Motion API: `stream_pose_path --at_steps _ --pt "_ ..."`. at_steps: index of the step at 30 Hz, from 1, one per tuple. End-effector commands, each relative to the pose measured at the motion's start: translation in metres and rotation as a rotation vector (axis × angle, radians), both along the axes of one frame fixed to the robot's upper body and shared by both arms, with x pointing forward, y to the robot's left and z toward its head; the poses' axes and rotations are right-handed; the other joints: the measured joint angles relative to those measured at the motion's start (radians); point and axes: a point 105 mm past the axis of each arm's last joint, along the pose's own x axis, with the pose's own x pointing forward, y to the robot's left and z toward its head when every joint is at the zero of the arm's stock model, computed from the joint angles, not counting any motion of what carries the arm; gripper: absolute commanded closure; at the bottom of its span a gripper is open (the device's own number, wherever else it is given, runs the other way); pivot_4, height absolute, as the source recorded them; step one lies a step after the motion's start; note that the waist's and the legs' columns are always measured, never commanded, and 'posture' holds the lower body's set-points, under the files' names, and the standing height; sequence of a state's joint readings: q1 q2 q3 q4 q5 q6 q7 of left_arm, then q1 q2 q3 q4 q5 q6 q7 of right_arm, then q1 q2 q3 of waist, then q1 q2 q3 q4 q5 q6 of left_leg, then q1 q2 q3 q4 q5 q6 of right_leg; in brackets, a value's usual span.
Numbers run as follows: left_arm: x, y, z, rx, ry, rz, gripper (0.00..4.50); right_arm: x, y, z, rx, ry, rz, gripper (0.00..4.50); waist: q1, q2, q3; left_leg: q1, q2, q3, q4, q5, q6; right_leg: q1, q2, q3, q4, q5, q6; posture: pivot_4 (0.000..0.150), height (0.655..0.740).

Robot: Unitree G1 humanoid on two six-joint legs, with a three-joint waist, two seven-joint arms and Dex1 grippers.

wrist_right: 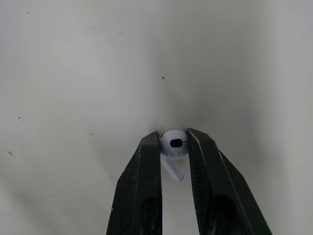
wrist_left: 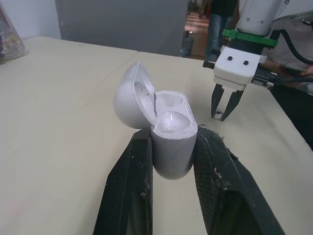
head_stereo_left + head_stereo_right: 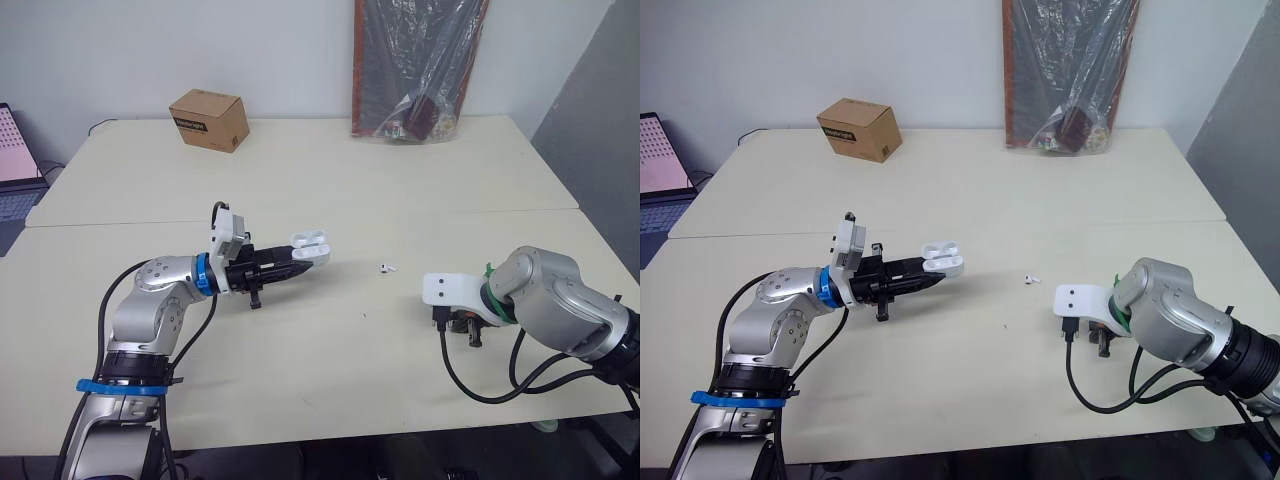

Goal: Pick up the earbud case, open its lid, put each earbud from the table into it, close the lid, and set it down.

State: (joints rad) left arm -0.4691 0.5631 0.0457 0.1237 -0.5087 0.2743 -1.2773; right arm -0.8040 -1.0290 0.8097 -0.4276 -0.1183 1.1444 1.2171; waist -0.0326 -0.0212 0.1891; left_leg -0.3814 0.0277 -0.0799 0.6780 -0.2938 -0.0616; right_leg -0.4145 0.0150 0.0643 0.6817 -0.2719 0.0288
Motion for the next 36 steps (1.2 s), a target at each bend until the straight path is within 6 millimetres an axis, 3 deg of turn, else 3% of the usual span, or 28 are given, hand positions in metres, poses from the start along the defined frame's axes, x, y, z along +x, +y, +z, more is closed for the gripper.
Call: stream_pose_path --at_steps 1,6,11,22,25,30,36 --pt "-0.003 -0.001 0.012 -0.011 -0.058 -0.01 3.72 0.001 0.001 0.007 -0.002 -0.033 0.01 4.1 0.0 0.0 0.0 0.0 0.0 0.0 0.0 0.0 0.0 0.0 0.0 0.0 0.0 0.0 0.0 0.15 0.74" --pt "0.003 0.003 0.012 -0.037 -0.061 0.045 3.72 0.006 0.017 0.032 0.147 -0.11 -0.002 4.1 0.0 0.0 0.0 0.0 0.0 0.0 0.0 0.0 0.0 0.0 0.0 0.0 0.0 0.0 0.0 0.15 0.74" --pt "0.011 0.007 0.012 -0.056 -0.086 0.1 3.72 0.002 0.066 0.062 0.623 -0.122 -0.032 4.1 0.0 0.0 0.0 0.0 0.001 -0.001 0.0 0.0 0.0 0.0 0.001 0.0 0.001 0.001 -0.001 0.15 0.74" --pt "0.019 0.008 0.013 -0.051 -0.124 0.124 3.72 0.004 0.126 0.114 1.399 -0.143 -0.127 4.1 0.0 0.0 0.0 -0.001 0.0 -0.002 -0.001 0.0 0.0 0.0 0.001 -0.002 0.002 0.001 0.0 0.15 0.74" --pt "0.021 0.007 0.014 -0.049 -0.132 0.127 3.72 0.007 0.144 0.125 1.56 -0.02 -0.202 4.1 0.0 0.0 0.0 -0.001 0.0 -0.002 -0.001 0.0 0.0 -0.001 0.001 -0.001 0.003 0.001 0.0 0.15 0.74" --pt "0.022 0.005 0.014 -0.052 -0.136 0.123 3.72 0.011 0.161 0.141 1.665 0.025 -0.227 4.1 0.001 0.001 0.0 -0.001 0.0 -0.002 -0.001 0.0 -0.001 -0.003 0.0 -0.001 0.007 0.001 -0.001 0.15 0.74" --pt "0.023 0.002 0.016 -0.07 -0.133 0.124 3.72 0.018 0.176 0.136 1.602 -0.079 -0.23 4.1 -0.011 0.001 0.0 -0.001 0.0 0.0 -0.001 0.0 0.0 -0.006 0.001 0.002 0.009 0.001 -0.001 0.15 0.74"
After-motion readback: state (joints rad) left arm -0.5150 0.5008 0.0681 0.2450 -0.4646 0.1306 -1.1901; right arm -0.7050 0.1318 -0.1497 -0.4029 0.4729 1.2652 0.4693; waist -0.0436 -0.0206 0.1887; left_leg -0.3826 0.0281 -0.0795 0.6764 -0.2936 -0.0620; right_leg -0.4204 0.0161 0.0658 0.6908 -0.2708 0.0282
